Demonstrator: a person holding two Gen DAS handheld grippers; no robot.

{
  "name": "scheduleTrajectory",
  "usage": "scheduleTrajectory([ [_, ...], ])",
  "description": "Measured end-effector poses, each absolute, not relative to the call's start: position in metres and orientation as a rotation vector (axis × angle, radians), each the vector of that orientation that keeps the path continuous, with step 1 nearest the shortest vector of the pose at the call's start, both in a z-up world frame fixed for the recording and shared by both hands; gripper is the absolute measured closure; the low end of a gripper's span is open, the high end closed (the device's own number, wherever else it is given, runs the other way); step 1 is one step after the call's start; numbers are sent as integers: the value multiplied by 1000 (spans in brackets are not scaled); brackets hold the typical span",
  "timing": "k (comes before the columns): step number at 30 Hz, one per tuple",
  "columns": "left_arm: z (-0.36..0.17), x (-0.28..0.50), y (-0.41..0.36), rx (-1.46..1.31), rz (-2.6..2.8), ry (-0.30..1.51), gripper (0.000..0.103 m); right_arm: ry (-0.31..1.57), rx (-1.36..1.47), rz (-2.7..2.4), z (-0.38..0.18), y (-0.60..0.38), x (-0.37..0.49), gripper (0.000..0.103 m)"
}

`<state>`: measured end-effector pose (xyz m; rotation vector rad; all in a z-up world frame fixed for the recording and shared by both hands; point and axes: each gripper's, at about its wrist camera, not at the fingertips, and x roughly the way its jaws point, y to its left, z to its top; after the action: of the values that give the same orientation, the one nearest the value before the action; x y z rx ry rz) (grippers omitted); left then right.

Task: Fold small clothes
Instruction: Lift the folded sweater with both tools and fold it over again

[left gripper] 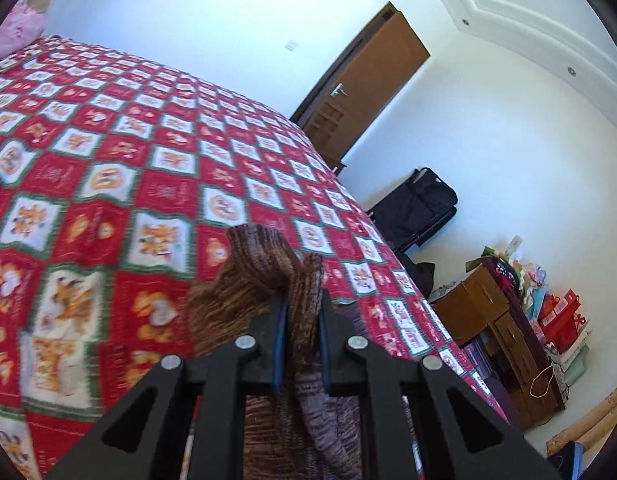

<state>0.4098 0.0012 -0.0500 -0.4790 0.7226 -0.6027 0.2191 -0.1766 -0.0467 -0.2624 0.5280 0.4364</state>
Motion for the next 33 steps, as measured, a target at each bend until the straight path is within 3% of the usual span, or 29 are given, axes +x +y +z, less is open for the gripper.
scheduleTrajectory([
  [8, -45, 424, -60, -411, -661, 741, 89, 561, -138, 335, -51, -229, 225, 96],
  [22, -86, 443, -165, -230, -693, 885, 89, 744, 107, 222, -91, -313, 234, 96],
  [33, -70, 410, -197, -28, -675, 800, 89, 855, 250, 199, -119, -350, 241, 94],
])
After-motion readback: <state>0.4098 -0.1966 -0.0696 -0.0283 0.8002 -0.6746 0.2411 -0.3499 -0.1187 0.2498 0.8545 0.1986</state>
